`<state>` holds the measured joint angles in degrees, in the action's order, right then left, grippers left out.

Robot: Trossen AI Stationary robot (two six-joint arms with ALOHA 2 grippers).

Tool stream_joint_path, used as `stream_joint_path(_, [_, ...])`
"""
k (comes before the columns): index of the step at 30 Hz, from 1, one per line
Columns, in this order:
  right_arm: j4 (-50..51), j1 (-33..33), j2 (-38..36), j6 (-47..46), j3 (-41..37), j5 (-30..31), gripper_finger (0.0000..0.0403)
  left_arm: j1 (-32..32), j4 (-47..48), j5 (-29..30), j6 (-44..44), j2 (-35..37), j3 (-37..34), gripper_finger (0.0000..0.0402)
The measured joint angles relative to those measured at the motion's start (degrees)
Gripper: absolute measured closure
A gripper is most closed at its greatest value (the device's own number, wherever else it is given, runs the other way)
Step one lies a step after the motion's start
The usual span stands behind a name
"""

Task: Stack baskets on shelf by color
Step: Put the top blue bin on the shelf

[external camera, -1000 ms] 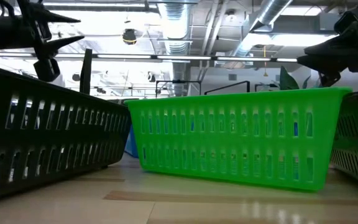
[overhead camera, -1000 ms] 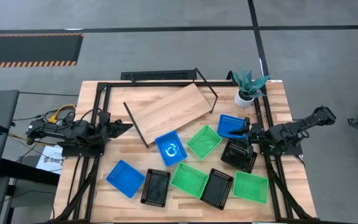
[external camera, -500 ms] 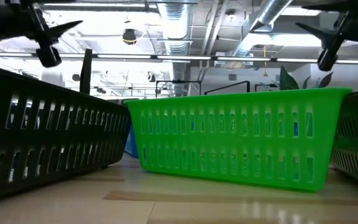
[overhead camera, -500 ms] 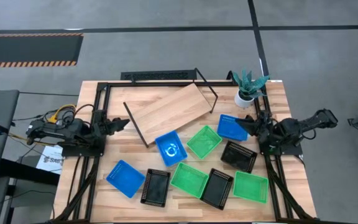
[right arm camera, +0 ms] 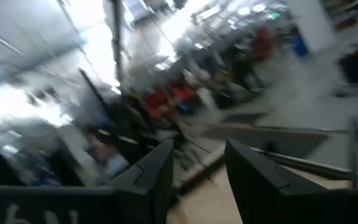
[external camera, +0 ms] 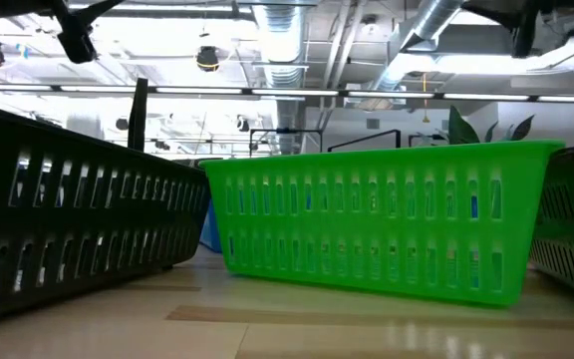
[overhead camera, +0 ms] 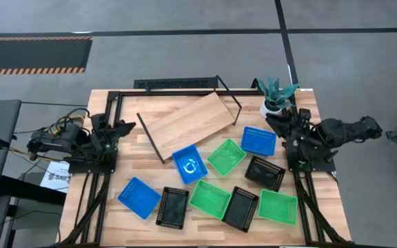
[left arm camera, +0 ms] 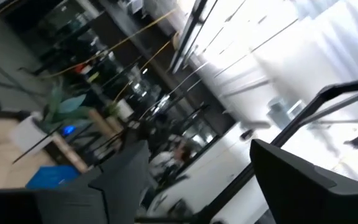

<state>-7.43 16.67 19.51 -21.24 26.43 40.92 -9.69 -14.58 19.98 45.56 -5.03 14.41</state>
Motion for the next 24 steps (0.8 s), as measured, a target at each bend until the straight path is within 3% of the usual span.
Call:
stream_joint_path(7, [28.9,0.0,9.0,-8.2,19.1,-0.5,0.0195,0.0,12.2,-0.7,0.6,-9.7,10.7,0.0133])
stream_joint_path(15, [56.9,-2.5,20.7,-24.2,34.7,-1.5,0.0188,0.1,28.9,3.7,8.4,-21.2,23.1,0.0134])
stream_joint_path(20, [73.0,-5.3,28.1,-35.3,40.0,-9.6,0.0192,0.0,35.2,2.8,10.8,-27.1,28.4,0.0134])
stream_joint_path(24, [82.7,-7.7,34.4,-40.7,40.6,-20.0,0.0192,0.0,38.8,2.8,11.2,-30.9,31.0,0.0134])
